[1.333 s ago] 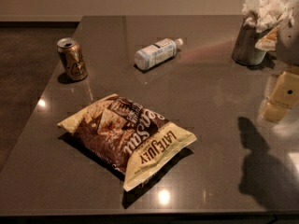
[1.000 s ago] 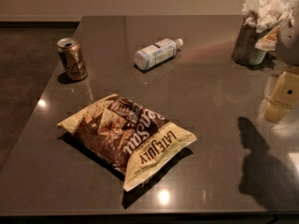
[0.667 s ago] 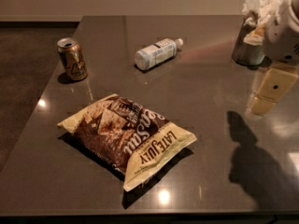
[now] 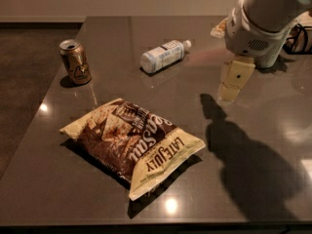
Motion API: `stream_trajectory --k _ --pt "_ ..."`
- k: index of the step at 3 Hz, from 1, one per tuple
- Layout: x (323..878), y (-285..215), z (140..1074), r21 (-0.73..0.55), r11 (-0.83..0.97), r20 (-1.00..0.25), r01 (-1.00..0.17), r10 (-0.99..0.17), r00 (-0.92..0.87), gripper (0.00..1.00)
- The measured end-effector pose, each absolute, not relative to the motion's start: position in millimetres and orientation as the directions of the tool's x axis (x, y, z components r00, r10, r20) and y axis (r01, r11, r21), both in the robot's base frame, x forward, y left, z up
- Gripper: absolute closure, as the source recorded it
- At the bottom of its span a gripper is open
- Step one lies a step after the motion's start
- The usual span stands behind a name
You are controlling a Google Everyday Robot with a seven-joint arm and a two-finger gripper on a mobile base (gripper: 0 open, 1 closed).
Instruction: Move blue plastic bottle near brown chip bag
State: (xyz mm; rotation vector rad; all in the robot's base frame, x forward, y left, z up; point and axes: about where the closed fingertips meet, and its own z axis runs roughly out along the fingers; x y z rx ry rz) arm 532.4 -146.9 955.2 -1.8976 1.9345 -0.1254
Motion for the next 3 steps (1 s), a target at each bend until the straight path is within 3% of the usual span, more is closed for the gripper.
stream_trajectory --k 3 --pt "662 -79 916 -0.369 -0.185 -0.206 -0.911 -0.940 0.274 0.00"
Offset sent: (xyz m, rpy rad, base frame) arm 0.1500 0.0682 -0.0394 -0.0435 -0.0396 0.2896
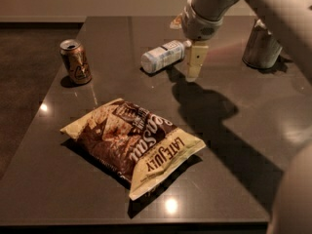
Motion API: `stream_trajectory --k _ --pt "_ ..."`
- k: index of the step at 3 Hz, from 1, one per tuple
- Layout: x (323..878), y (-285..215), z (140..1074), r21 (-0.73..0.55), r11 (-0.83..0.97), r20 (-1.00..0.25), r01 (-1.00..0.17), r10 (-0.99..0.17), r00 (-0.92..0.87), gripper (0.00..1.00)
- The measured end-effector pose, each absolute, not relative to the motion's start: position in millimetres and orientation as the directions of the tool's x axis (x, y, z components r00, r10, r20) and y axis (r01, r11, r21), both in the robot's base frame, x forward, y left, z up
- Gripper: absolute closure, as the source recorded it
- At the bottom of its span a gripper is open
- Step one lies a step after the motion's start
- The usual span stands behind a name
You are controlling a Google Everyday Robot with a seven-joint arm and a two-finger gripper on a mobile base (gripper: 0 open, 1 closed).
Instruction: Move blue plastic bottle near brown chip bag
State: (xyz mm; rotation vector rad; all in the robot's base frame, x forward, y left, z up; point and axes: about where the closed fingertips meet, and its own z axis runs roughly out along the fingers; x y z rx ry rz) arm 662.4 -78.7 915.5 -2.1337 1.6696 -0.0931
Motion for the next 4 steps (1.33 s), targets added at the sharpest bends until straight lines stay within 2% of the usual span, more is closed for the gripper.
stream_trajectory --k 2,4 --pt "702 -35 900 -0.363 -0.278 -0.217 -0.890 -0.903 0.371 0.00" --pt "722 -7 879 -0.309 -0.402 -0.160 -0.862 -0.871 0.464 0.00"
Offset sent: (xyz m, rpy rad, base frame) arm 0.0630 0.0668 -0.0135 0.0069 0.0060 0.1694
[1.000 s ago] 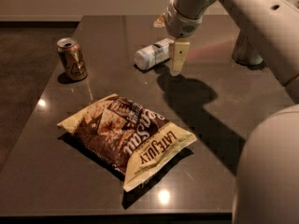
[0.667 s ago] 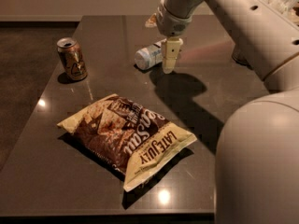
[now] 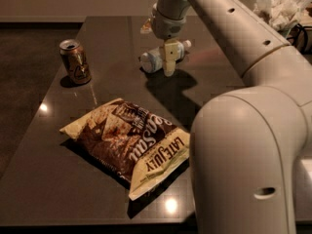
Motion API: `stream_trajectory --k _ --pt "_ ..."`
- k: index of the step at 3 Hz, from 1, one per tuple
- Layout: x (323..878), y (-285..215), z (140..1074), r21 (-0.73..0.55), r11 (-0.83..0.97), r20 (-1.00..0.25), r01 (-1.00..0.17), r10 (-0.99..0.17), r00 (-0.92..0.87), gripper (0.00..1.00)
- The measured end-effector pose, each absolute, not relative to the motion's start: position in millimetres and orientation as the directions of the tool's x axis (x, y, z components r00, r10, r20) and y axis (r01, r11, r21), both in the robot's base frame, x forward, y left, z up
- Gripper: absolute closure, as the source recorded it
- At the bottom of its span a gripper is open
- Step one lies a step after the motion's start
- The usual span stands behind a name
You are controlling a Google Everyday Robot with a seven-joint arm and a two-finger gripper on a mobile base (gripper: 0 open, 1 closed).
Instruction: Move blue plastic bottle near brown chip bag
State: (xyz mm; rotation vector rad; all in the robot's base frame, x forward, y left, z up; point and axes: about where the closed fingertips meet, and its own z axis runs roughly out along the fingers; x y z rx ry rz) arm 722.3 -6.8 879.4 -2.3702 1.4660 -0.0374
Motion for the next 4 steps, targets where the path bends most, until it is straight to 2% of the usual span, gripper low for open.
stream_trajectory --k 1,2,4 --pt "728 0 870 -0.271 -0.450 -0.120 -0.851 -0.861 0.494 0.00" --pt "733 0 860 -0.234 -0.482 -0.073 -0.844 -0.857 0.510 0.17" --pt "728 -10 871 -0.229 -0.542 0.027 -0.808 -0.834 0.552 0.64"
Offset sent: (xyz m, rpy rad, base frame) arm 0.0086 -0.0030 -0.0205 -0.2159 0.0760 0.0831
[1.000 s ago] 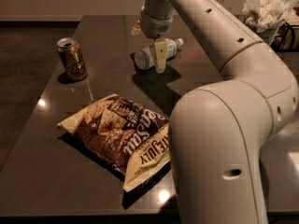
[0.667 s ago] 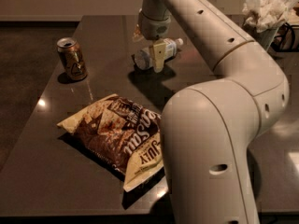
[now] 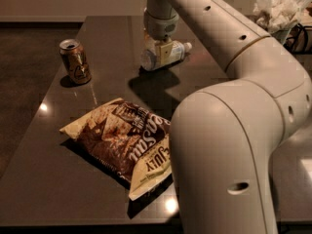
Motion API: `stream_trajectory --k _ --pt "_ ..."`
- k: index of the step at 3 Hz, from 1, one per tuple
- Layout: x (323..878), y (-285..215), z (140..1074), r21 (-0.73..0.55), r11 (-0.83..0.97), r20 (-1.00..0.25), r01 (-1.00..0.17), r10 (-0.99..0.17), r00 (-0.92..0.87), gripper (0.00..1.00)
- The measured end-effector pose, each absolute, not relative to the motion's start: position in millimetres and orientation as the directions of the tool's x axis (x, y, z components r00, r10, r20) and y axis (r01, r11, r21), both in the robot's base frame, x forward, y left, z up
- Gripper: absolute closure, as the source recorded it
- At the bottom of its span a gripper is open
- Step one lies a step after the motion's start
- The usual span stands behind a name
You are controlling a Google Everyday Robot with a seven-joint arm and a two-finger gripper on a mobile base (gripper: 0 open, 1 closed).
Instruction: Move blue plastic bottle near brown chip bag
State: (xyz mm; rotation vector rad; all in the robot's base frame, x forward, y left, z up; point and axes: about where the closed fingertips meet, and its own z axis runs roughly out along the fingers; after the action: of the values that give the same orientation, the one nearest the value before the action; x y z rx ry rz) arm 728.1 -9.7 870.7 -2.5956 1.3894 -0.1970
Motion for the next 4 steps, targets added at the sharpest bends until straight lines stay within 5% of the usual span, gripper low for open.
stream_trajectory --k 1,2,3,4 --pt "695 -17 886 -0.233 -0.564 0.019 -0.792 -0.817 0.576 0.87" --pt "644 -21 897 -0.235 -0.595 -0.021 -0.769 -0.788 0.616 1.00" --pt "601 -25 890 -0.202 -0.627 -0.061 -0.752 -0.758 0.649 1.00" --pt "569 -29 880 -0.161 -0.660 -0.083 -0.734 -0.732 0.676 0.82"
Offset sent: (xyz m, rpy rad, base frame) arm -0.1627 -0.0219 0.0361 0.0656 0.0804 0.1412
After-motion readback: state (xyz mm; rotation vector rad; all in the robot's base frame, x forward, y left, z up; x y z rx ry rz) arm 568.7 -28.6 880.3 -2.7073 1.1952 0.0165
